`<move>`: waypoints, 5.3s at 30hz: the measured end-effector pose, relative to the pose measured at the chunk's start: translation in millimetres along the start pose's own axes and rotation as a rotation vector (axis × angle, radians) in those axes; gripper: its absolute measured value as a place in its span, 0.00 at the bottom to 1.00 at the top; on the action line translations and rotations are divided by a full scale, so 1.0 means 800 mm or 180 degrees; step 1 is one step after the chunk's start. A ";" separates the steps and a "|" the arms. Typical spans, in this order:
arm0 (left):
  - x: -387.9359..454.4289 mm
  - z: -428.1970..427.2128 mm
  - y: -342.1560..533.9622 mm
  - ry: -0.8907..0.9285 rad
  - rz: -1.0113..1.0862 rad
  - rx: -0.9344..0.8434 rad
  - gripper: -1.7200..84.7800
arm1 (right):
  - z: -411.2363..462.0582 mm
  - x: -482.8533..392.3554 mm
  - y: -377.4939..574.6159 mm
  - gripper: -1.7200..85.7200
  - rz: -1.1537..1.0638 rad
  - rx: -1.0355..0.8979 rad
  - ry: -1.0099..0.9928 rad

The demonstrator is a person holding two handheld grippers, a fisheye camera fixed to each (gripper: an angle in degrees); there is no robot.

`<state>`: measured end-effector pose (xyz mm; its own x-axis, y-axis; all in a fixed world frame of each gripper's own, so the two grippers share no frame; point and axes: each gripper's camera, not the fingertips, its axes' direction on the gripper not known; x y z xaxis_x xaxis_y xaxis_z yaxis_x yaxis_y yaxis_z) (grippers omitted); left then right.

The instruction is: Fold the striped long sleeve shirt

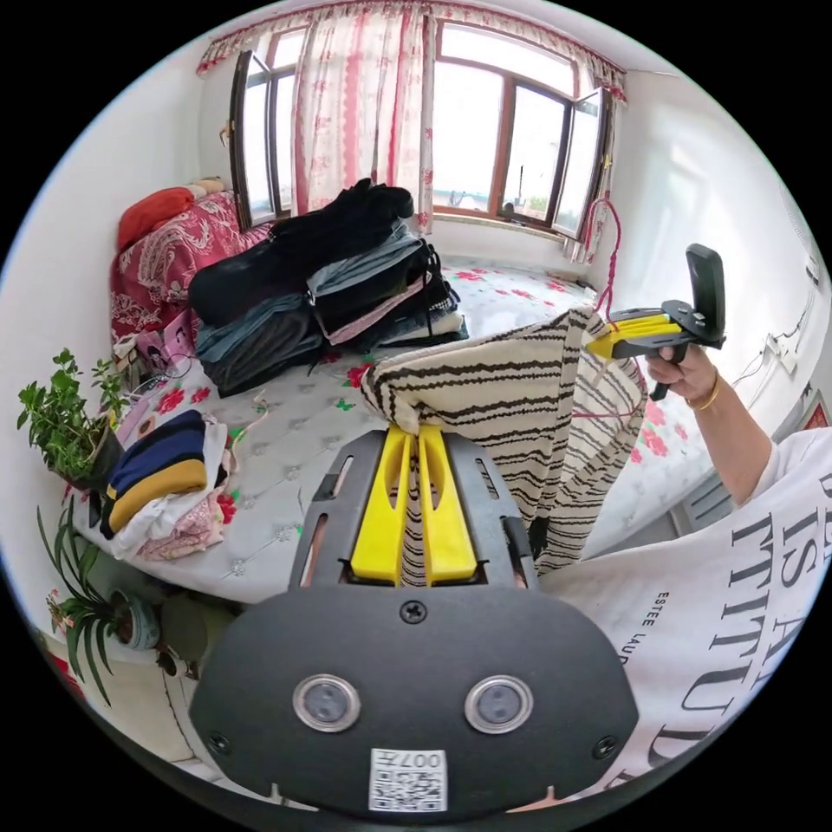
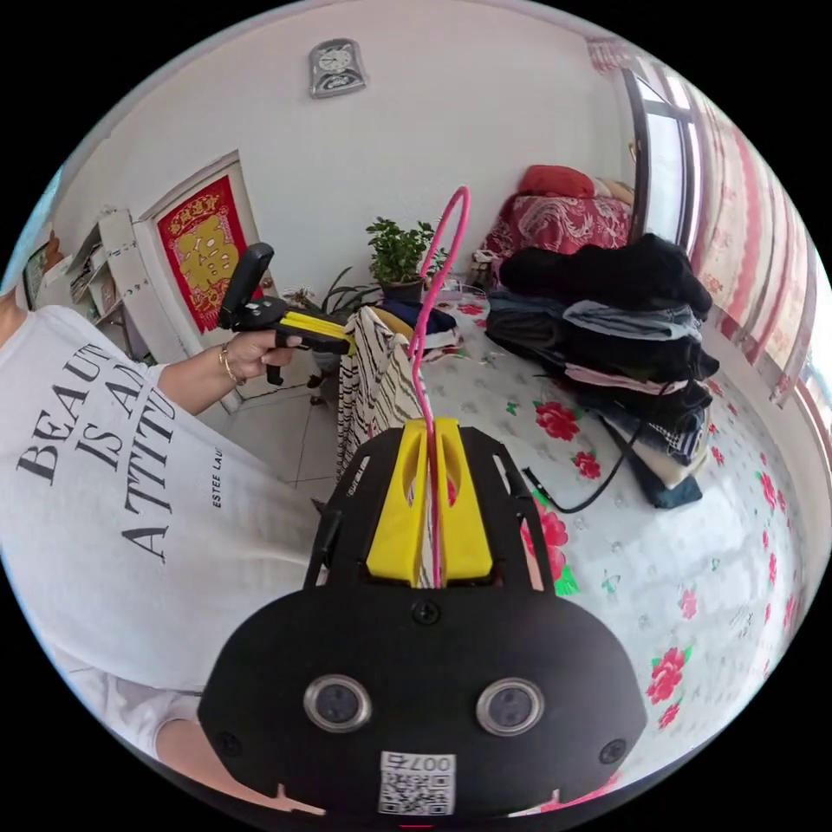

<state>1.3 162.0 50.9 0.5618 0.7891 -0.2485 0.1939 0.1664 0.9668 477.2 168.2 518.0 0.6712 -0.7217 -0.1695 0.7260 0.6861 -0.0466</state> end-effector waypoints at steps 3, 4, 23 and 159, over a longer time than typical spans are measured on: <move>-0.021 0.025 -0.010 0.0091 -0.0113 -0.0072 0.01 | 0.032 0.011 0.024 0.02 0.0201 -0.0036 -0.0137; -0.033 0.034 -0.013 0.0111 -0.0164 -0.0125 0.01 | 0.039 0.013 0.028 0.02 0.0269 -0.0062 -0.0094; -0.352 0.165 -0.004 0.0150 -0.1844 -0.0855 0.01 | 0.018 0.064 0.111 0.02 0.1134 0.0677 -0.0921; -0.506 0.270 0.014 -0.1003 -0.0881 -0.1760 0.04 | -0.296 0.143 0.244 0.03 0.4163 -0.0863 0.2853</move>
<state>-50.0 -283.1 149.1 0.7738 0.4788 -0.4148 -0.0277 0.6797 0.7329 660.3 241.6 256.3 0.4087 0.5609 -0.7200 -0.3590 0.8241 0.4382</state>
